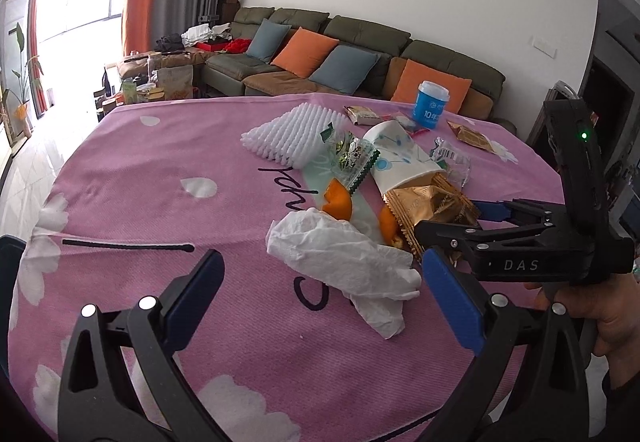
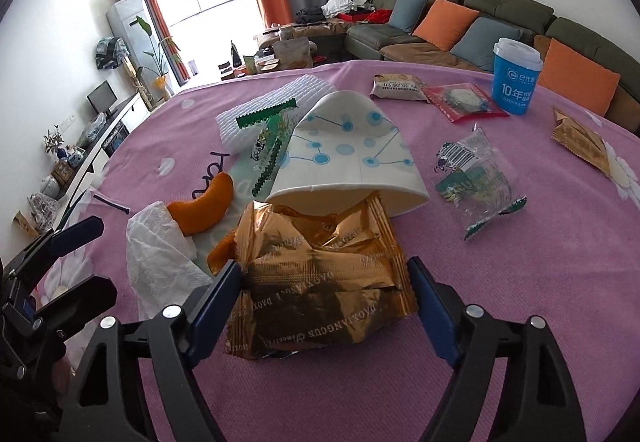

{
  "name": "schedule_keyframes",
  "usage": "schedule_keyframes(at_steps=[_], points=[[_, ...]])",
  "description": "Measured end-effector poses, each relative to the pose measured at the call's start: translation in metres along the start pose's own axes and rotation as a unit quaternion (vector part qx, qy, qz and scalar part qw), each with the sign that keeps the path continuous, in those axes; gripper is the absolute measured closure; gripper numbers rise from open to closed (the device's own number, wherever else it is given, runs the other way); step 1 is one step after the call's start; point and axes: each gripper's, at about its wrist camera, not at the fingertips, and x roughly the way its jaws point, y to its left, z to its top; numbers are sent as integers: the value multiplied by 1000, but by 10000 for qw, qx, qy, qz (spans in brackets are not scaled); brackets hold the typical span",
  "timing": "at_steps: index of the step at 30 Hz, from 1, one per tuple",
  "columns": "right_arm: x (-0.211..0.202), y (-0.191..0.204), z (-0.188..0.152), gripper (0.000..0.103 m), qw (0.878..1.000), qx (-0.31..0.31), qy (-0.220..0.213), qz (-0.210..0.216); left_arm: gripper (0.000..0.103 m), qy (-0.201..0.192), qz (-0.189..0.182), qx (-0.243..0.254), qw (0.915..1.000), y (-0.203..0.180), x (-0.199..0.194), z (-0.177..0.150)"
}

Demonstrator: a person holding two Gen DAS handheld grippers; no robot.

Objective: Collect trash
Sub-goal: 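Grasp the gold foil bag with the right tool while the left tool grasps the white tissue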

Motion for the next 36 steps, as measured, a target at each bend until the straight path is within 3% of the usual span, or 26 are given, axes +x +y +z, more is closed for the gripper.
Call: schedule_keyframes(at_steps=[6, 10, 11, 12, 22, 24, 25, 26, 30, 31, 36], points=[[-7, -1, -6, 55, 10000, 39, 27, 81, 6, 21, -72, 0, 10000, -3, 6, 1], [-14, -6, -12, 64, 9997, 167, 0, 180, 6, 47, -137, -6, 9999, -6, 11, 4], [-16, -7, -14, 77, 9995, 210, -13, 237, 6, 57, -144, -3, 9999, -7, 12, 4], [-19, -9, -16, 101, 9993, 267, -20, 274, 6, 72, -129, -4, 9999, -8, 13, 4], [-32, -21, -28, 100, 9976, 563, -116, 376, 7, 257, -47, -77, 9996, -13, 26, 6], [-34, -23, -29, 100, 9974, 591, -153, 388, 19, 375, 28, -109, 9992, -12, 33, 5], [-35, -23, -29, 100, 9973, 595, -162, 403, 36, 479, 27, -110, 9988, -12, 37, 4], [-36, -24, -29, 100, 9973, 590, -168, 405, 45, 552, -21, -130, 9984, -11, 40, 3], [-37, -26, -31, 100, 9973, 601, -176, 391, 64, 445, 27, -61, 9990, -13, 38, 1], [-37, -27, -31, 100, 9973, 605, -175, 390, 76, 413, 11, -31, 9991, -14, 37, -1], [-41, -26, -33, 100, 9973, 606, -212, 353, 86, 218, -147, -41, 9996, -13, 27, -5]])
